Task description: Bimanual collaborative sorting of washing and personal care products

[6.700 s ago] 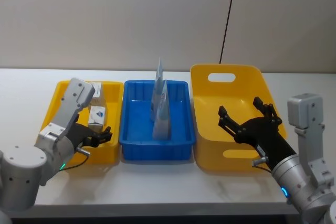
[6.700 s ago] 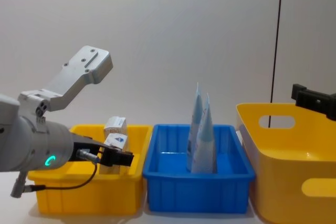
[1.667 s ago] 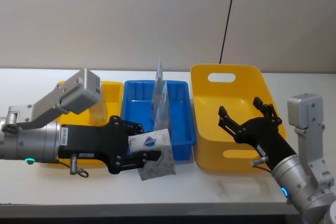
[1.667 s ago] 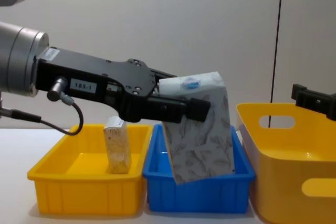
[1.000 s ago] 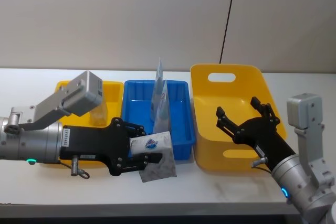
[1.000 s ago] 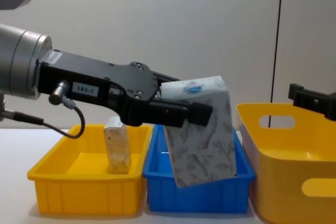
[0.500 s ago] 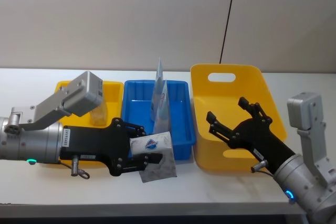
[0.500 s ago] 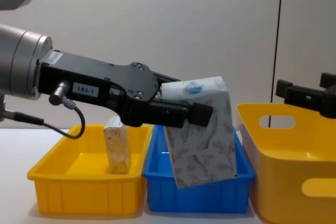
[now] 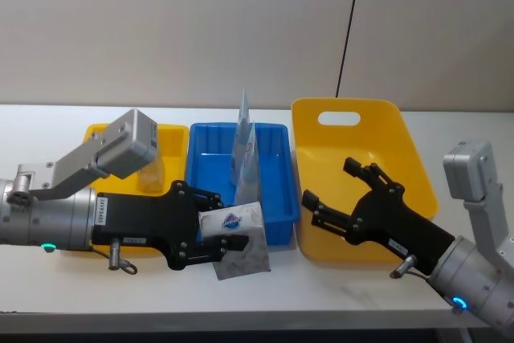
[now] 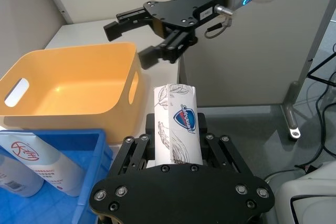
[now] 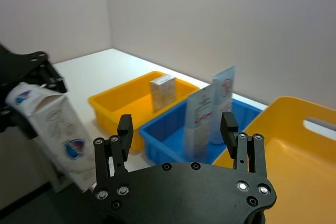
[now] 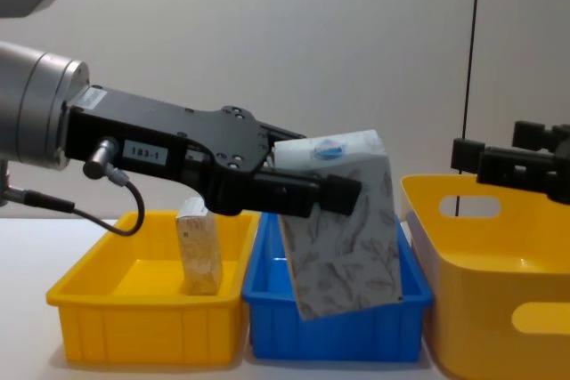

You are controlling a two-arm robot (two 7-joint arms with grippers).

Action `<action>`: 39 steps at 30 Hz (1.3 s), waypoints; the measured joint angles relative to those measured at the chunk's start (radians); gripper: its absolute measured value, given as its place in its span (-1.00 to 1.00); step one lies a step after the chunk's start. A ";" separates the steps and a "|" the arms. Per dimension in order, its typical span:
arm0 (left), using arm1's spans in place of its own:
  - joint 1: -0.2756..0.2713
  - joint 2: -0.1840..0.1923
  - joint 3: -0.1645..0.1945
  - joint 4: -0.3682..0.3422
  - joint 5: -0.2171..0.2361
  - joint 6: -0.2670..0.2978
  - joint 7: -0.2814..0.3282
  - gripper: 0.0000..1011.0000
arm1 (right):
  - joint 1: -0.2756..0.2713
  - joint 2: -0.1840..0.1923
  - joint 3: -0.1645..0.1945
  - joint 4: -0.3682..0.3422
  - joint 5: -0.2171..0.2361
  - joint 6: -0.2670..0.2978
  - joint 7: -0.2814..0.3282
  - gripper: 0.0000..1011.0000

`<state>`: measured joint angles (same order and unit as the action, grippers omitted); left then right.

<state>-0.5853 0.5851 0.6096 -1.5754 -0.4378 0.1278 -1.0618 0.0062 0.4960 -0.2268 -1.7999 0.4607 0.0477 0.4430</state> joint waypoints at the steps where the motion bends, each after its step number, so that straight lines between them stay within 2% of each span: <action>1: 0.000 0.000 0.000 0.000 0.000 0.000 0.000 -0.27 | 0.002 0.006 -0.001 0.000 0.005 0.002 0.010 0.98; 12: 0.000 0.000 0.000 0.000 0.000 0.000 0.000 -0.27 | 0.034 0.092 -0.022 0.002 0.067 0.026 0.177 0.98; 21: 0.000 0.000 0.000 0.000 0.000 0.000 0.000 -0.27 | 0.077 0.152 -0.061 0.023 0.086 0.029 0.313 0.98; 29: 0.000 0.000 0.000 0.000 0.000 0.000 0.000 -0.27 | 0.124 0.188 -0.108 0.051 0.083 0.012 0.420 0.98; 39: 0.000 0.000 0.000 0.000 0.000 0.000 0.000 -0.27 | 0.200 0.204 -0.183 0.106 0.028 -0.057 0.546 0.98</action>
<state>-0.5853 0.5851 0.6095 -1.5755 -0.4378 0.1281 -1.0617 0.2066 0.6997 -0.4101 -1.6939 0.4883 -0.0089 0.9890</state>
